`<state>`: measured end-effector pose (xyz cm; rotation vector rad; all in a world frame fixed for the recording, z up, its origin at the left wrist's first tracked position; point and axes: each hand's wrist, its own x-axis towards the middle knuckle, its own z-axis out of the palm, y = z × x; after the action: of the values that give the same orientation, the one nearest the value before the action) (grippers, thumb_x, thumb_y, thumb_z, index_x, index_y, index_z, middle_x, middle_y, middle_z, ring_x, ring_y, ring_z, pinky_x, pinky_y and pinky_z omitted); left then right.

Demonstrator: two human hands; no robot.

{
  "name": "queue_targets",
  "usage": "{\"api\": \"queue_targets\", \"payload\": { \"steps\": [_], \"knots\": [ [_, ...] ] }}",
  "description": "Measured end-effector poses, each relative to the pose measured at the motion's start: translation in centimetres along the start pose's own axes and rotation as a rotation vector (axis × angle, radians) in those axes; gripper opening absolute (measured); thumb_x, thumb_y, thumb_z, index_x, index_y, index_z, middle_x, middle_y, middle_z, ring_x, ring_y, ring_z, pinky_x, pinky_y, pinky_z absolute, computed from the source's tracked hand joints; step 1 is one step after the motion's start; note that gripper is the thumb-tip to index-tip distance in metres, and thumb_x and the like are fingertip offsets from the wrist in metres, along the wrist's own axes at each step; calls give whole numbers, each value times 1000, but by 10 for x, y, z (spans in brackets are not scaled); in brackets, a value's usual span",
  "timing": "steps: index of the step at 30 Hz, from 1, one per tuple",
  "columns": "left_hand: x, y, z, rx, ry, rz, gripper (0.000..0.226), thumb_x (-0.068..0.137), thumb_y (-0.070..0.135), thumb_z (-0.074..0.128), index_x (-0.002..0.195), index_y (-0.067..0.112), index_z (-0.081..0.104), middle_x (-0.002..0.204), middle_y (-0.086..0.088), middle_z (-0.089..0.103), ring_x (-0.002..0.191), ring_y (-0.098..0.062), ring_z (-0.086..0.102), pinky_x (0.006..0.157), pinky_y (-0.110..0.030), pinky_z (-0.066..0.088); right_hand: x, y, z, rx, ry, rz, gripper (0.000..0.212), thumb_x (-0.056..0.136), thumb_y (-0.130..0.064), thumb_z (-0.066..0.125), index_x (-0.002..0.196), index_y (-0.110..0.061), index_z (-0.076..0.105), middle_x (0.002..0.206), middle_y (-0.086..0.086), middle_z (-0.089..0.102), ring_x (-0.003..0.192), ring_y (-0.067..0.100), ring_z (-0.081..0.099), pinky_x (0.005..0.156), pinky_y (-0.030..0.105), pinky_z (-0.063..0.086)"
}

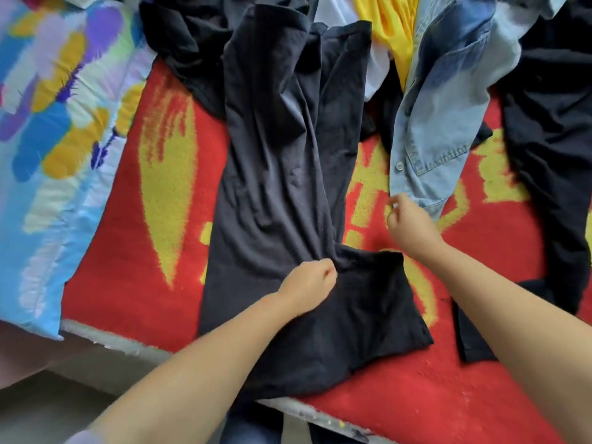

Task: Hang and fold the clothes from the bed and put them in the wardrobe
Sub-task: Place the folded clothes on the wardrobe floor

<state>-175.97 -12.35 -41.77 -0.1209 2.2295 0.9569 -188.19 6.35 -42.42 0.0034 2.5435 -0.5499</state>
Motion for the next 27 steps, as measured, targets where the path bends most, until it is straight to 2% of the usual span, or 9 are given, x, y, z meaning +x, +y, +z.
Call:
{"api": "queue_targets", "payload": {
  "steps": [4, 9, 13, 15, 17, 19, 21, 23, 27],
  "knots": [
    [59, 20, -69, -16, 259, -91, 19, 99, 22, 36, 102, 11, 51, 93, -7, 62, 85, -30, 57, 68, -37, 43, 63, -80, -27, 189, 75, -211, 28, 95, -10, 39, 110, -12, 62, 101, 9, 68, 90, 26, 62, 79, 38, 51],
    [104, 31, -64, 80, 176, -329, 55, 97, 46, 43, 131, 4, 35, 129, -12, 45, 111, -31, 54, 74, -39, 45, 144, -161, -35, 358, 44, -205, 38, 98, -22, 47, 135, -18, 48, 125, 4, 59, 88, 15, 58, 68, 14, 41],
    [107, 11, -59, 23, 208, -228, 6, 93, 11, 40, 91, 8, 45, 110, -7, 49, 85, -23, 52, 66, -32, 40, 171, -194, -32, 338, 80, -223, 64, 97, -25, 49, 152, -31, 17, 117, 10, 53, 96, 24, 55, 77, 29, 41],
    [100, 2, -61, -47, 248, -128, 22, 92, 7, 39, 72, 13, 32, 84, 1, 40, 63, -15, 35, 59, -24, 34, 180, -208, -36, 386, 218, -227, 70, 97, -21, 48, 153, -34, 9, 106, 8, 53, 83, 22, 56, 70, 31, 43],
    [86, -6, -61, -102, 303, -15, 25, 94, 11, 41, 72, 14, 29, 80, 3, 33, 63, -14, 31, 58, -20, 27, 189, -220, -44, 460, 292, -196, 70, 96, -14, 47, 153, -32, 11, 93, 5, 53, 70, 14, 53, 64, 27, 46],
    [76, -14, -59, -139, 303, 87, 23, 96, 15, 42, 76, 13, 31, 84, 2, 35, 71, -13, 34, 63, -18, 26, 200, -231, -55, 404, 226, -215, 53, 92, -7, 43, 143, -23, 39, 79, -3, 52, 69, 13, 54, 65, 27, 47],
    [70, -19, -56, -168, 254, 156, 22, 98, 15, 42, 78, 13, 33, 85, 2, 36, 76, -12, 35, 68, -17, 27, 209, -242, -67, 250, 181, -279, 31, 88, -4, 40, 110, -5, 61, 72, -1, 52, 70, 15, 53, 68, 30, 46],
    [67, -18, -55, -209, 228, 187, 22, 100, 17, 42, 79, 13, 35, 87, 2, 37, 80, -12, 35, 72, -18, 29, 215, -255, -82, 271, 197, -312, 18, 88, -10, 44, 88, -9, 62, 62, -2, 49, 53, 8, 49, 57, 25, 44],
    [60, -11, -55, -289, 224, 161, 22, 100, 20, 42, 80, 13, 36, 88, 3, 37, 81, -14, 39, 77, -27, 38, 218, -262, -128, 344, 114, -272, 14, 88, -17, 48, 84, -18, 61, 60, -2, 49, 33, 3, 44, 34, 15, 34]
  ]
}}
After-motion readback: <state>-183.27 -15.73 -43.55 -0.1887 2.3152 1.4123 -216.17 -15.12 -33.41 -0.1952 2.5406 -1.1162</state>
